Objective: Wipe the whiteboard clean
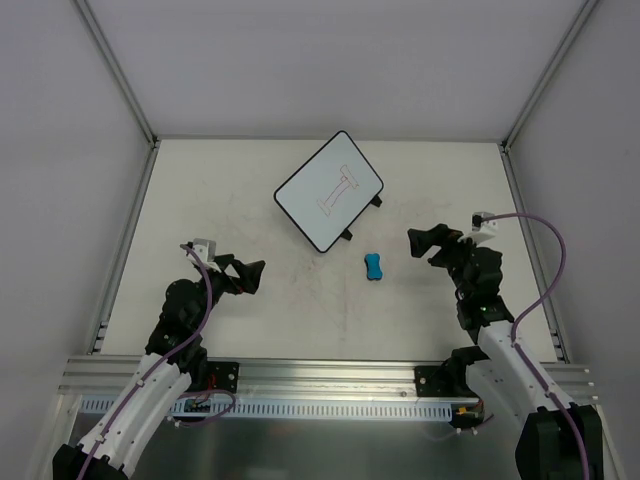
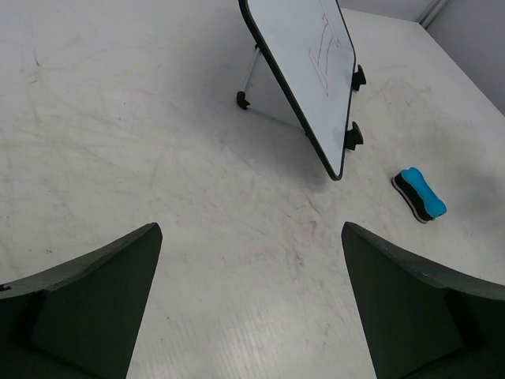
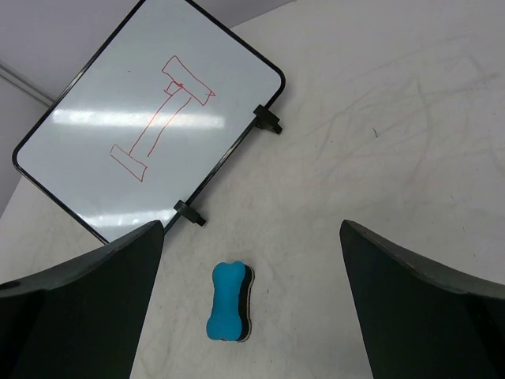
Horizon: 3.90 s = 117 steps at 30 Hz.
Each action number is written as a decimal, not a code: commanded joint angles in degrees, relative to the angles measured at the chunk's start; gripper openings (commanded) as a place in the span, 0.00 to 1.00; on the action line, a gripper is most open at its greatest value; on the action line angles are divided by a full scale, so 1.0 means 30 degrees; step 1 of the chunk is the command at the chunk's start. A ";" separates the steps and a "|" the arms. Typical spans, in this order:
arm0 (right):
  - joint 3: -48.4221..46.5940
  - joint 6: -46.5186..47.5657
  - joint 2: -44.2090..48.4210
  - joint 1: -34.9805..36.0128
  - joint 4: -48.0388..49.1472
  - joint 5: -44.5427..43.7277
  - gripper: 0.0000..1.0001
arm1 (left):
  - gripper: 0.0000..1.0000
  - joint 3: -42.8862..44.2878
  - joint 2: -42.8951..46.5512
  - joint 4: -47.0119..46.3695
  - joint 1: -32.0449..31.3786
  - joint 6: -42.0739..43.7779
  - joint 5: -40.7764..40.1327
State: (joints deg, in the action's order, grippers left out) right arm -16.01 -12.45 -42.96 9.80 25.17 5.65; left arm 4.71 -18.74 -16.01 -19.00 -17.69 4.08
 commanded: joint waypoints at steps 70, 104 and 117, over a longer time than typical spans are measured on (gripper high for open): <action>-1.5639 0.2040 -1.7935 0.8685 -1.7207 -0.5456 0.57 | 0.99 0.0481 -0.0549 -0.0816 0.0212 0.0331 0.0926; -1.6255 0.1366 -1.9195 0.9066 -1.7881 -0.5839 0.36 | 0.99 0.0481 -0.0550 -0.0845 0.0212 0.0302 0.0986; -1.6401 0.1629 -1.8874 0.9066 -1.7911 -0.6249 0.00 | 0.99 0.0510 -0.0608 -0.0874 0.0212 0.0302 0.1160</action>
State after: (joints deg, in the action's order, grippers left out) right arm -62.96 -7.88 -100.03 36.64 -27.44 -11.62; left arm 4.73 -20.62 -16.01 -19.00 -17.15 5.98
